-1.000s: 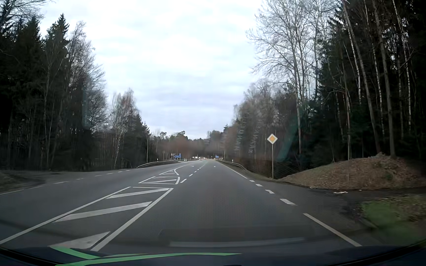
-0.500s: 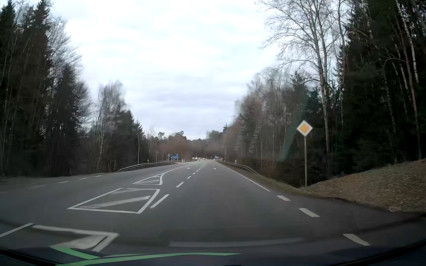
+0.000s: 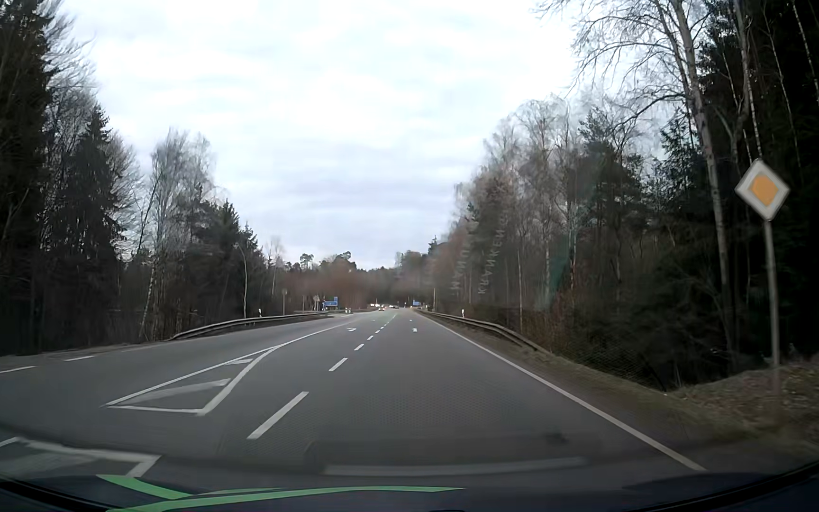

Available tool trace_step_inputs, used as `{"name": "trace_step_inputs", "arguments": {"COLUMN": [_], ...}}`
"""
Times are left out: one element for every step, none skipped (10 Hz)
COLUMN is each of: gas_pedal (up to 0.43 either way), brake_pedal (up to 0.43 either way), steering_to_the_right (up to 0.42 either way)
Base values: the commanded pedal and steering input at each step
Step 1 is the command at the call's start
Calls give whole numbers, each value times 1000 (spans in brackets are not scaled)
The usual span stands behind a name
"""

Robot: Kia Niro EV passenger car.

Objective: Follow the waypoints while adhering to traffic rules and regulations

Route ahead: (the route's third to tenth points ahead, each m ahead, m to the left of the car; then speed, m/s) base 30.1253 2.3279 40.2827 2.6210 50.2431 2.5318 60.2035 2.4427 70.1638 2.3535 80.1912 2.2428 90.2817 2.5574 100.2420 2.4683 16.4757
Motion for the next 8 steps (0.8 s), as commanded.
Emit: {"name": "trace_step_inputs", "arguments": {"gas_pedal": [138,138,138,138,138,138,138,138], "brake_pedal": [0,0,0,0,0,0,0,0], "steering_to_the_right": [4,4,4,4,4,3,4,3]}}
